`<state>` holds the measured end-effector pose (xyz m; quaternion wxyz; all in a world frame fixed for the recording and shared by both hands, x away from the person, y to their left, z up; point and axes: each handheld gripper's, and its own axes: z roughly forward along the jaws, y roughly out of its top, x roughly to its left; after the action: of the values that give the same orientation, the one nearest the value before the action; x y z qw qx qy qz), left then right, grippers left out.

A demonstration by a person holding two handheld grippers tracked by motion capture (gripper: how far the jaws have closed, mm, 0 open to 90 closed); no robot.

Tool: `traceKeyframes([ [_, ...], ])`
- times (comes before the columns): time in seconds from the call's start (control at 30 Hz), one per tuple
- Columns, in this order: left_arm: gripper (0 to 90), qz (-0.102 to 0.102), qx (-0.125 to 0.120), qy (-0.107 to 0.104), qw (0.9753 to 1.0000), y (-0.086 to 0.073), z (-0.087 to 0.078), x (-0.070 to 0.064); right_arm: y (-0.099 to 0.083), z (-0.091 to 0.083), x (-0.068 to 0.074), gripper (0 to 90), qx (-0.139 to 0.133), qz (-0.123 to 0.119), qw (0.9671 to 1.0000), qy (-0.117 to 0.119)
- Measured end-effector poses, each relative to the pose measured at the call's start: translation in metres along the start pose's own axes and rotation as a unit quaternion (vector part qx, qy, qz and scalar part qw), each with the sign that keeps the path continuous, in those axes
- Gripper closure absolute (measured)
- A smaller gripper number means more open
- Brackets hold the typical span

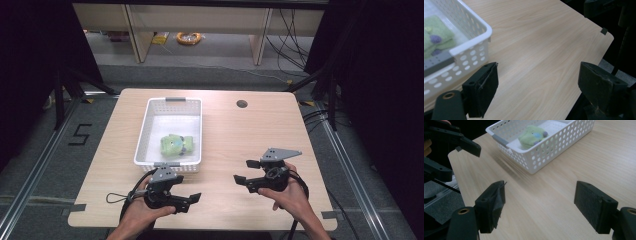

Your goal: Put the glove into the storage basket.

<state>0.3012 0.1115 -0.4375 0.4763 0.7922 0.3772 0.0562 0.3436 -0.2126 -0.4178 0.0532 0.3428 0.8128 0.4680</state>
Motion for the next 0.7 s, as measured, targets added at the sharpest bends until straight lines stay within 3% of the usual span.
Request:
traceKeyframes([
  [0.03, 16.4, 0.003, -0.001, -0.001, 1.0000, -0.002, 0.000, 0.000, -0.002, -0.001, -0.002, 24.8, -0.004, -0.017, 0.9999, -0.003],
  [0.07, 16.4, 0.003, 0.001, -0.003, 1.0000, -0.006, 0.000, 0.001, -0.005, -0.002, -0.001, 24.2, -0.004, -0.018, 0.9998, -0.003],
  [0.1, 16.4, 0.002, 0.002, -0.003, 1.0000, -0.008, 0.000, 0.001, -0.008, -0.003, 0.001, 23.9, -0.002, -0.004, 1.0000, -0.003],
  [0.13, 16.4, 0.002, 0.004, -0.001, 1.0000, -0.010, 0.000, 0.001, -0.010, -0.002, 0.000, 23.3, -0.011, -0.011, 0.9999, 0.003],
  [0.23, 16.3, 0.004, 0.006, -0.003, 1.0000, -0.018, 0.002, 0.004, -0.018, -0.004, 0.001, 20.3, -0.008, 0.001, 1.0000, -0.004],
  [0.27, 16.3, -0.004, 0.004, -0.001, 1.0000, -0.021, 0.003, 0.004, -0.022, -0.004, 0.001, 19.9, -0.004, 0.006, 1.0000, 0.005],
  [0.37, 16.3, -0.006, 0.007, -0.004, 0.9999, -0.029, 0.004, 0.006, -0.033, -0.002, -0.002, 19.6, -0.004, 0.003, 1.0000, 0.005],
  [0.43, 16.2, -0.018, 0.005, -0.009, 0.9998, -0.037, 0.007, 0.007, -0.041, -0.002, -0.001, 19.8, -0.002, 0.026, 0.9996, 0.013],
  [0.47, 16.1, -0.019, 0.005, -0.010, 0.9998, -0.040, 0.008, 0.008, -0.044, -0.002, -0.003, 19.8, -0.002, 0.018, 0.9998, 0.007],
  [0.57, 16.0, -0.018, 0.010, -0.004, 0.9998, -0.047, 0.009, 0.008, -0.053, -0.003, -0.003, 19.9, 0.007, 0.039, 0.9992, 0.005],
  [0.7, 15.3, -0.012, 0.010, 0.005, 0.9999, -0.054, 0.008, 0.008, -0.065, -0.001, -0.005, 19.9, 0.004, 0.022, 0.9997, -0.002],
])
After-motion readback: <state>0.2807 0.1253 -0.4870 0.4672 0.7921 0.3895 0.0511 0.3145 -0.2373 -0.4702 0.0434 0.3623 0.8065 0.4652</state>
